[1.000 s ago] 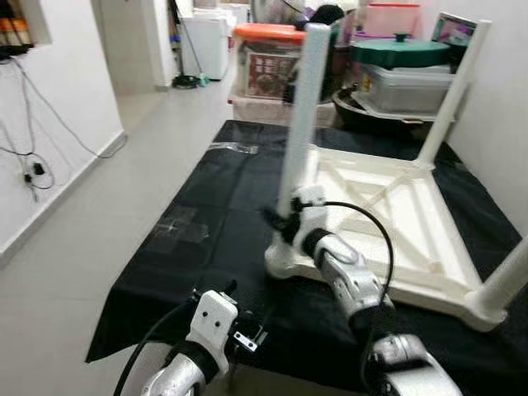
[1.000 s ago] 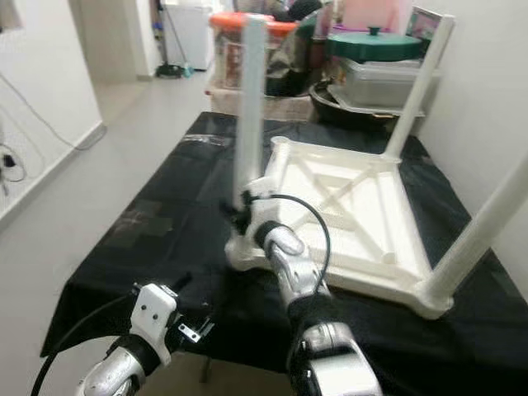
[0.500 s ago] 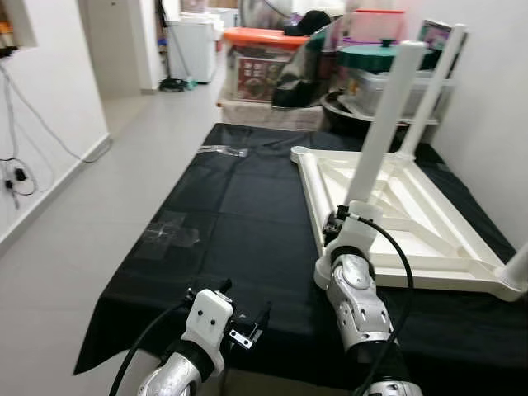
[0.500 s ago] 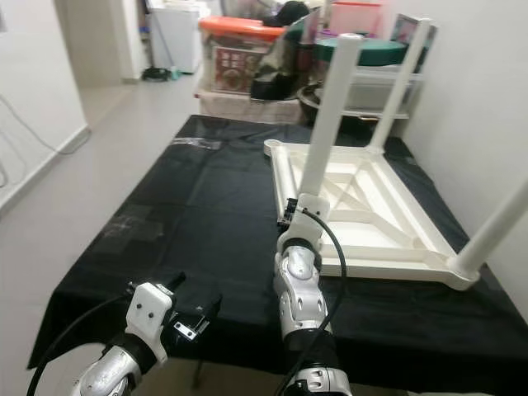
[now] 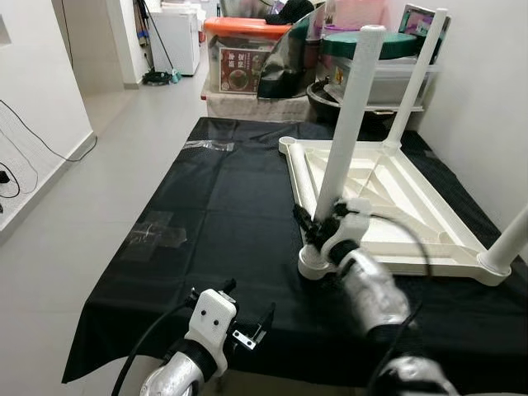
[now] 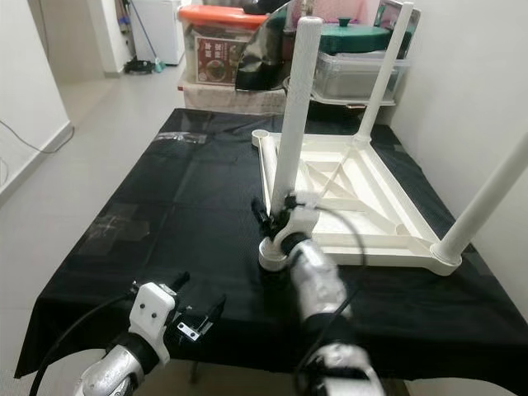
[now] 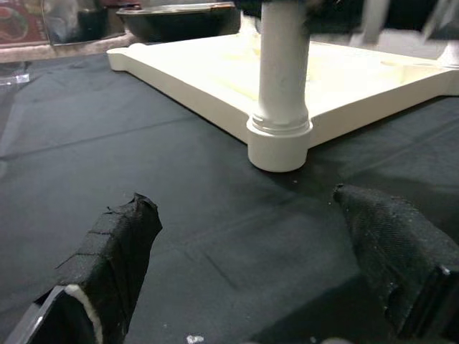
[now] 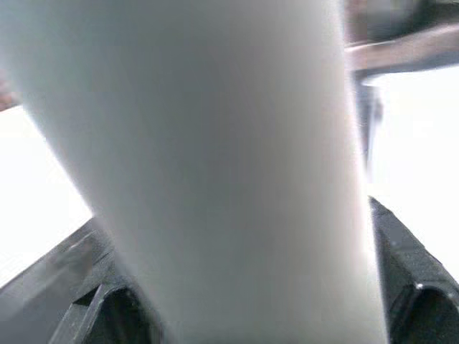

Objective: Building children table

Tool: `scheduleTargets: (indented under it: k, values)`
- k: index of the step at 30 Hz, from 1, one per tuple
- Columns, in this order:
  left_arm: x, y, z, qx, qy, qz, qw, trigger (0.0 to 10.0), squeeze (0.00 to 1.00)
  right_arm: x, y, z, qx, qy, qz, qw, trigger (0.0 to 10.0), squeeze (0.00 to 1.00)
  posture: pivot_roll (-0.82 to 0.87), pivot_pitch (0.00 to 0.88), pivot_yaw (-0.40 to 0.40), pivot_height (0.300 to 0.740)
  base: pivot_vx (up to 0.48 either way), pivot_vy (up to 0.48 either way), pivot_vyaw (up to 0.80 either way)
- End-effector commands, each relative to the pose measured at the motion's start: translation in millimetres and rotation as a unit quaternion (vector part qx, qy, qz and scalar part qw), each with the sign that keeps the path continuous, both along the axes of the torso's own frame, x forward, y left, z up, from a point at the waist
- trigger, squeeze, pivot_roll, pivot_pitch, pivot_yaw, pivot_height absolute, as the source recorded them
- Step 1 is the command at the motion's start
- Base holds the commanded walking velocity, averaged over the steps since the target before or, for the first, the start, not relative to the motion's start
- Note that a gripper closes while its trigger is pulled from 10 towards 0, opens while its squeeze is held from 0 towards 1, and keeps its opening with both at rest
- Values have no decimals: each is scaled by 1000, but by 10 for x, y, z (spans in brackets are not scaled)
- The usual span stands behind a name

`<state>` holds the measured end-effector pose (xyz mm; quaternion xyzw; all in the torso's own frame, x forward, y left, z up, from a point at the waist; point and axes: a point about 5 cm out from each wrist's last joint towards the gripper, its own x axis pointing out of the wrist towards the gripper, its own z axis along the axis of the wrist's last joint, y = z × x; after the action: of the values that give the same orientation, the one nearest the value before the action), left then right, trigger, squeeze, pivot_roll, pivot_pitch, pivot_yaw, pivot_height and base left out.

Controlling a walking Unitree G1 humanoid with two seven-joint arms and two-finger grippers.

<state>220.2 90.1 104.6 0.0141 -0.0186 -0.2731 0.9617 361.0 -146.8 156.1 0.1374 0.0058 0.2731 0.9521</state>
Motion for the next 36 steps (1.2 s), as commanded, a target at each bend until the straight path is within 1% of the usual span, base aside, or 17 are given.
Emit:
scheduleTargets:
  k: [1, 3, 7, 9, 10, 12, 13, 14, 15, 16, 22, 26, 27, 28, 30, 33, 36]
  values:
    - [8, -25, -31, -1, 8, -6, 1000, 10000, 0, -74, 204, -12, -9, 4, 128, 992, 10000, 0, 116, 0, -70, 740, 0, 0, 0]
    - [11, -27, -32, -1, 8, -7, 1000, 10000, 0, -191, 273, -8, -45, 8, 271, 962, 10000, 0, 118, 0, -71, 740, 0, 0, 0]
    - [11, -29, -32, 0, 7, -5, 1000, 10000, 0, -249, 377, -37, -84, 9, 368, 926, 10000, 0, 126, 0, -82, 740, 0, 0, 0]
    - [11, -29, -32, 0, 7, -5, 1000, 10000, 0, -249, 377, -37, -84, 9, 368, 926, 10000, 0, 126, 0, -82, 740, 0, 0, 0]
    - [10, -29, -32, 0, 7, -2, 1000, 10000, 0, -275, 502, -69, -116, 6, 421, 899, 10000, 0, 124, 0, -79, 740, 0, 0, 0]
    - [8, -29, -31, 0, 7, -2, 1000, 10000, 0, -281, 553, -84, -130, 3, 434, 891, 10000, 0, 126, 0, -80, 740, 0, 0, 0]
    - [7, -29, -31, -1, 7, -2, 1000, 10000, 0, -285, 612, -97, -141, -1, 440, 887, 7294, 0, 126, 0, -79, 740, 0, 0, 0]
    - [7, -29, -31, -1, 7, -2, 1000, 10000, 0, -285, 612, -97, -141, -1, 440, 887, 7294, 0, 126, 0, -79, 740, 0, 0, 0]
    - [6, -29, -30, -1, 7, -2, 1000, 10000, 0, -277, 654, -106, -149, -4, 436, 887, 0, 0, 126, 0, -79, 740, 0, 0, 0]
    - [6, -29, -30, -1, 7, -2, 1000, 10000, 0, -277, 654, -106, -149, -4, 436, 887, 0, 0, 126, 0, -79, 740, 0, 0, 0]
    - [4, -31, -28, -3, 8, -1, 1000, 10000, 0, -74, 668, -49, -152, -26, 272, 950, 0, 0, 118, 0, -77, 740, 0, 0, 0]
    - [1, -32, -27, -3, 8, -1, 1000, 10000, 0, -27, 638, -39, -136, -21, 229, 964, 0, 0, 118, 0, -77, 740, 0, 0, 0]
    - [2, -33, -28, -4, 8, -5, 1000, 10000, 0, 61, 551, -60, -126, -2, 92, 988, 0, 0, 108, 0, -71, 740, 0, 0, 0]
    - [2, -33, -28, -4, 8, -5, 1000, 10000, 0, 61, 551, -60, -126, -2, 92, 988, 0, 0, 108, 0, -71, 740, 0, 0, 0]
    - [2, -33, -29, -4, 9, -9, 1000, 10000, 0, 115, 251, -129, -114, 42, -173, 977, 0, 0, 108, 0, -71, 740, 0, 0, 0]
    - [4, -33, -28, -4, 9, -9, 1000, 10000, 0, 74, 99, -160, -111, 55, -275, 953, 0, 0, 109, 0, -70, 740, 0, 0, 0]
    - [4, -33, -28, -4, 9, -9, 1000, 10000, 0, 74, 99, -160, -111, 55, -275, 953, 0, 0, 109, 0, -70, 740, 0, 0, 0]
